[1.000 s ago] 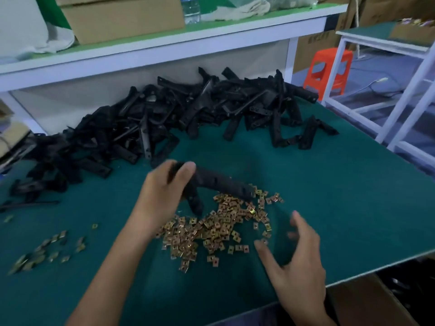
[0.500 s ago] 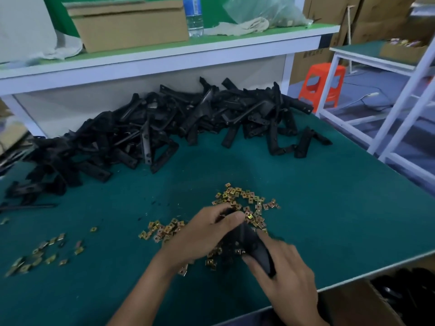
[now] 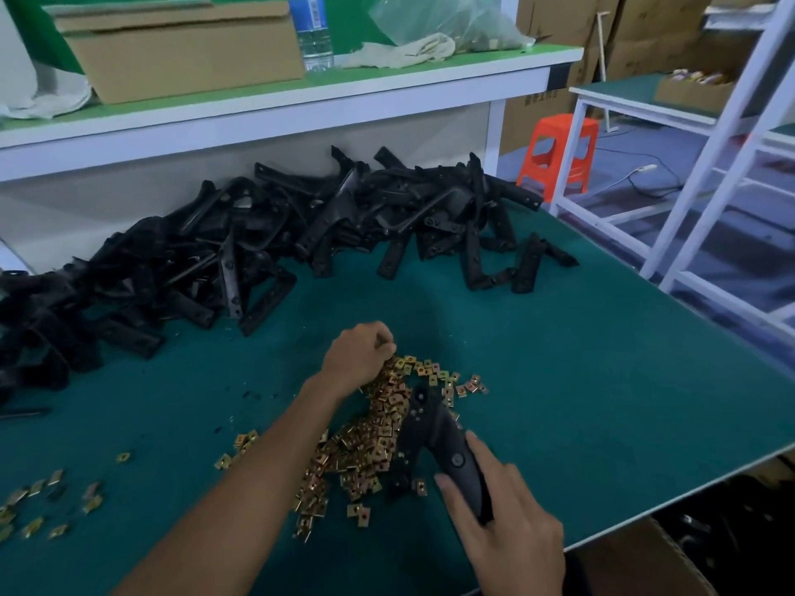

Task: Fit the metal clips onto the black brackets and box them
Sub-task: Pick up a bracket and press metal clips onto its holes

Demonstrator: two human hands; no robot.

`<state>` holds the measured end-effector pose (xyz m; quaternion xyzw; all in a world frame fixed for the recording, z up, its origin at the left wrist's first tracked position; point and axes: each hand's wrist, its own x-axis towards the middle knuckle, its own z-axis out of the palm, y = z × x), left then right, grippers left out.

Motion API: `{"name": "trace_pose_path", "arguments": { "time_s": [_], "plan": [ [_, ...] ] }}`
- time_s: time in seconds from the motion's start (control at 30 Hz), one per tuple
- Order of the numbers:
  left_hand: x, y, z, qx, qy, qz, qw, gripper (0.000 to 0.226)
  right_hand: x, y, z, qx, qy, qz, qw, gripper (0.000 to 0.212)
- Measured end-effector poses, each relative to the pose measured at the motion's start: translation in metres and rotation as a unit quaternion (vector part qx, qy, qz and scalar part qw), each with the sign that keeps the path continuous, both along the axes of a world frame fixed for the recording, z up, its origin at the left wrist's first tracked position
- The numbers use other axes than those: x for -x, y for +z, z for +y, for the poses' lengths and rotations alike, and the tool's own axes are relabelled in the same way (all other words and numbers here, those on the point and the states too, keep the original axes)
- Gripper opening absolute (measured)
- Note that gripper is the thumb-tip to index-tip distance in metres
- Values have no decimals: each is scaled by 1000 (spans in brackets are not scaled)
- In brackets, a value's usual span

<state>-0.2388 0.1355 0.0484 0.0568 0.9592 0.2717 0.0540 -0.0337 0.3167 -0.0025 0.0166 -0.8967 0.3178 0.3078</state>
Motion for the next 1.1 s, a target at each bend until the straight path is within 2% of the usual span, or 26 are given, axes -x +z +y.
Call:
{"name": "trace_pose_path", "arguments": {
  "time_s": [0.17,0.3,0.4,0.6,0.73,0.87,0.93,1.03,1.1],
  "plan": [
    [-5,-1,-2,33,-16,-2,999,21,-1,2,1,-5,12,-12,1000,53],
    [-24,-2,-19,2,43,27,999,17,-2,4,1,11,12,-20,1000,55],
    [-31,-1,-32,29,48,57,997,12,-2,5,1,7,10,-33,999,56],
    [-16,2,-20,34,-12,-9,999,24,-2,4,0,25,12,-29,999,54],
    [-9,-5,-17,53,-21,-4,998,11,-3,7,0,19,11,-49,999,54],
    [-20,-5,-24,-16,38,9,999,9,-2,6,0,18,14,-43,999,54],
    [-38,2,-30,-72,76,34,994,10,-2,7,0,15,11,-43,999,53],
    [-83,11,-38,-181,81,54,979,5,-3,9,0,3,8,-61,998,53],
    [-117,16,-42,-233,88,56,967,14,-3,10,0,4,8,-83,996,50]
  ]
}}
